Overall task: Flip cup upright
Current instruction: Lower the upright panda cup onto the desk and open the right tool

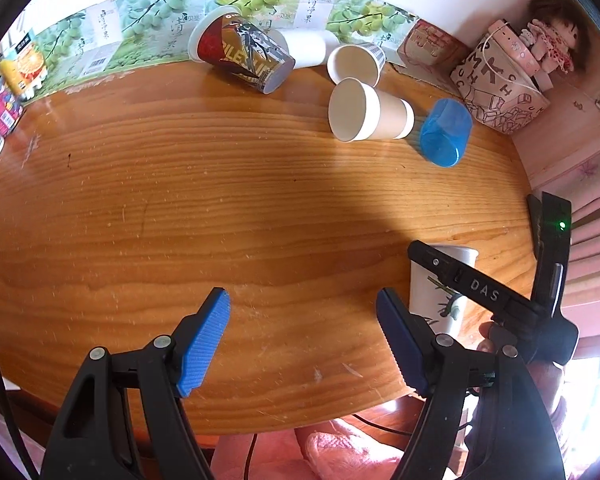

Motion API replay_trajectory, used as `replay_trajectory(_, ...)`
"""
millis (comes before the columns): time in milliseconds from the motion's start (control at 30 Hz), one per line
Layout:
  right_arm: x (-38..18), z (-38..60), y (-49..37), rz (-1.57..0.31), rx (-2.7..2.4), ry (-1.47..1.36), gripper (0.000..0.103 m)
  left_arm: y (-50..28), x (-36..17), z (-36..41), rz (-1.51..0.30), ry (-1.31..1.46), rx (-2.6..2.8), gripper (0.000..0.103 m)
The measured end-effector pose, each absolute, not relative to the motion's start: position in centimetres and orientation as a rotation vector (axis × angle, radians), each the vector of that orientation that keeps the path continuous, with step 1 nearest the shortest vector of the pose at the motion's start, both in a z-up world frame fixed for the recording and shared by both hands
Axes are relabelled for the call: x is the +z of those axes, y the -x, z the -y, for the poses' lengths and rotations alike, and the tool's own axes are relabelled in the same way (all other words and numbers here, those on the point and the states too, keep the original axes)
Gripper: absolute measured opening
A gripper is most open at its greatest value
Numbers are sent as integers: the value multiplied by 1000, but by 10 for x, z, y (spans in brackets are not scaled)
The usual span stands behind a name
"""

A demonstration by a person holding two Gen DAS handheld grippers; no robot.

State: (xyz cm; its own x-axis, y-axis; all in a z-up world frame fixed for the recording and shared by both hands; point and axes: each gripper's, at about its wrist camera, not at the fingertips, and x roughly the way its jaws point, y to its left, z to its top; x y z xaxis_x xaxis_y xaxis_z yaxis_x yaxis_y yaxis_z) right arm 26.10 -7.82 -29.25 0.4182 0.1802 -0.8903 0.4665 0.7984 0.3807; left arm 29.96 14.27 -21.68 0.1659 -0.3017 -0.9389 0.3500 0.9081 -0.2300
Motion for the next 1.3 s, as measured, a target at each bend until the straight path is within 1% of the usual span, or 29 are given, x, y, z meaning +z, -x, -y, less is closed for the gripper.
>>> replay_trajectory(200, -282, 64, -267, -1069, -168, -667, 73, -315, -217, -152, -1327, -68, -461, 79)
replay_trajectory(267, -272, 58, -271, -1024, -155, -637, 73, -319, -215, -156, -1324, -58, -466, 79)
replay_trajectory(400, -253, 47, -278, -938, -130, -574, 69, -327, -209, -162, -1307, -57, -482, 79)
replay_trajectory(700, -229, 16, -280, -826, -82, -413, 69, -334, -201, -177, -1262, -65, -494, 79)
replay_trajectory(900, -229, -17, -267, -754, -44, -198, 69, -338, -198, -185, -1252, -57, -493, 79)
replay_trajectory(1167, -238, -33, -254, -697, 10, -118, 70, -342, -194, -194, -1236, -11, -487, 79)
replay_trajectory(1300, -240, -36, -249, -710, 8, -82, 70, -340, -195, -192, -1257, 0, -505, 79)
